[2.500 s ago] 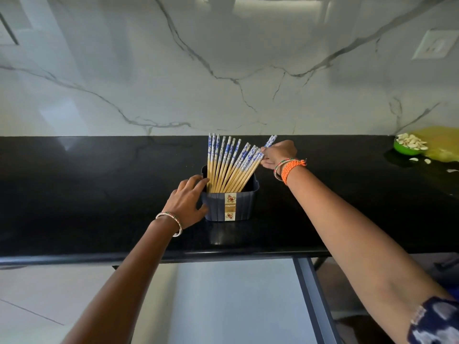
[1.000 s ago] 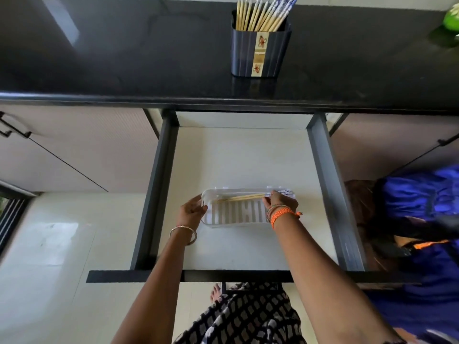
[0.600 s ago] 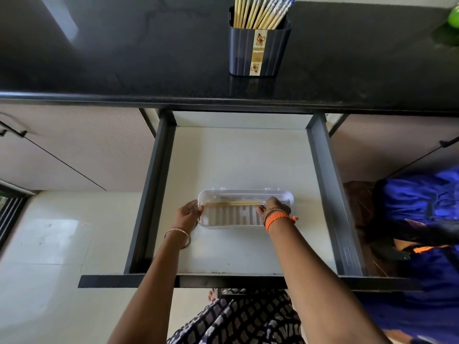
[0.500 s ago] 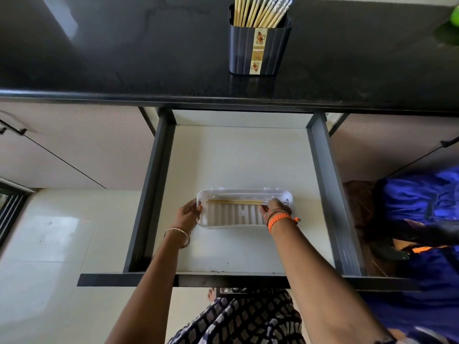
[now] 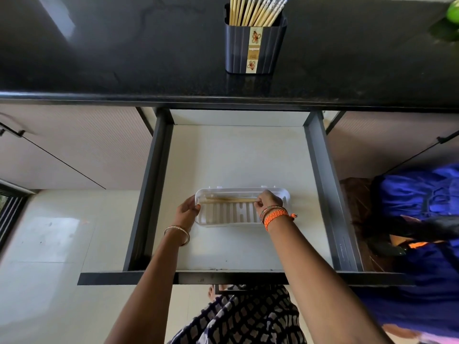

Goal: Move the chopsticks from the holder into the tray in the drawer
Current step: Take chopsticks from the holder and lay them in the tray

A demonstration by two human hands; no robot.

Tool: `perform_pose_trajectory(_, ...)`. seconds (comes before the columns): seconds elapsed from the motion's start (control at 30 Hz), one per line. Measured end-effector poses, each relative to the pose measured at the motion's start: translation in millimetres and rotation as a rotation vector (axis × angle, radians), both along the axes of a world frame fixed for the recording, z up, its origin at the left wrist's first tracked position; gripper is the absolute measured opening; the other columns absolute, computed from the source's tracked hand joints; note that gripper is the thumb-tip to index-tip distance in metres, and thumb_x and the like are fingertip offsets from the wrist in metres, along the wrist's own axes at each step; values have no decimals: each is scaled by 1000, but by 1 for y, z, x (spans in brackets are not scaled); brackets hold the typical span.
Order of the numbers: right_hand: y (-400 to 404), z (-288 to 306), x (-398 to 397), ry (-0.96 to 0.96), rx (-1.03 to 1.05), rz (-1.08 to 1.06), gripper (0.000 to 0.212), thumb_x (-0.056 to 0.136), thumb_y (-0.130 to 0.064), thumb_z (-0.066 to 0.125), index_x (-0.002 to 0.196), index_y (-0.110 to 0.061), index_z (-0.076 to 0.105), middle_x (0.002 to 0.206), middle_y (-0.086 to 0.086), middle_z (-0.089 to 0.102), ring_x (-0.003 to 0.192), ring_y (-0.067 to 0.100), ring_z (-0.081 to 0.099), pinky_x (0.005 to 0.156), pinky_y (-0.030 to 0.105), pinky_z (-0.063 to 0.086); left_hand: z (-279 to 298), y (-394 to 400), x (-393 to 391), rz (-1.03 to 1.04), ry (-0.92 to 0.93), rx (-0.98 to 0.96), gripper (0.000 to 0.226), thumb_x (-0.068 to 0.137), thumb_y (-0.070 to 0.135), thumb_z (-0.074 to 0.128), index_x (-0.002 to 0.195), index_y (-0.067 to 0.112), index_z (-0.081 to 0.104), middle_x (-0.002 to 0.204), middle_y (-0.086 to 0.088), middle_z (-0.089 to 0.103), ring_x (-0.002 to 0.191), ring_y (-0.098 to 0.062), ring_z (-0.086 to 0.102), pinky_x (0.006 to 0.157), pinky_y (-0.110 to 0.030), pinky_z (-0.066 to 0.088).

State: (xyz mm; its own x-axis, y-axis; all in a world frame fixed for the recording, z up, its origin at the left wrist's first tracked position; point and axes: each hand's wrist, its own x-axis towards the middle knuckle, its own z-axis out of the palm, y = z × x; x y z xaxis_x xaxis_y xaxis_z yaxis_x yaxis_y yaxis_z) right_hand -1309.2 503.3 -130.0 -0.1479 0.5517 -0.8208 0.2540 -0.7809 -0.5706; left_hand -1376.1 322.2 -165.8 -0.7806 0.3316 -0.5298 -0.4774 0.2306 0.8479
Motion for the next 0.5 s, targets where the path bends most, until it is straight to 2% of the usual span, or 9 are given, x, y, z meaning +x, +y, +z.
perform_pose_trajectory(0.03,0,2,1,0,-1,5,13,87,7,33,78,-1,39,58,5,38,48,14,34,51,22,36,0,-1,-1,-5,16,-12,37,90,-9,39,126,-4,48,123,-19,56,111,-30,54,103,-40,41)
perform_pose_trajectory(0.07,3,-1,2,-5,-3,9,21,87,8,32,70,-6,36,58,5,37,48,14,31,48,21,32,0,-1,-1,-5,25,-20,39,89,-10,41,127,-4,47,128,-21,53,118,-34,50,107,-45,37)
perform_pose_trajectory(0.13,6,-2,6,-7,-10,14,24,85,10,31,69,-7,37,58,4,30,49,14,26,52,21,27,-1,-1,-1,1,27,-15,41,88,-12,41,128,-4,46,131,-25,51,123,-38,47,109,-48,34)
perform_pose_trajectory(0.2,6,-4,8,-4,-32,11,19,85,8,32,92,-4,44,60,5,29,52,14,36,64,20,43,-2,-1,-1,6,24,-11,41,87,-14,40,127,-3,47,129,-28,51,123,-40,47,108,-46,35)
perform_pose_trajectory(0.23,7,-7,9,0,-39,7,28,87,7,33,109,-6,45,63,5,32,62,14,49,79,23,50,-3,-1,-1,1,24,-13,41,87,-14,39,126,-3,48,128,-28,52,122,-41,47,108,-46,35)
perform_pose_trajectory(0.27,8,-9,8,-3,-41,20,36,88,6,35,121,-9,43,68,6,37,74,14,55,85,24,50,-3,-1,-1,-4,25,-17,41,87,-14,39,125,-2,48,128,-28,53,122,-41,47,108,-47,35)
perform_pose_trajectory(0.33,6,-10,6,-4,-16,25,28,90,3,36,114,-12,41,77,6,40,66,15,48,60,19,46,-1,-1,-1,-5,20,-24,41,88,-13,40,125,-1,49,128,-27,53,122,-40,47,108,-47,35)
perform_pose_trajectory(0.4,4,-12,2,6,-20,-37,21,88,2,36,104,-11,39,69,3,36,53,14,35,43,19,34,-1,-1,0,4,17,-30,40,88,-12,40,125,-1,49,127,-27,53,122,-41,47,107,-46,36)
perform_pose_trajectory(0.5,2,-15,-1,26,14,-8,31,87,5,33,109,-16,36,63,2,33,52,14,32,47,18,35,1,0,1,7,8,-40,38,89,-11,40,124,0,50,126,-27,54,114,-36,53,102,-43,39)
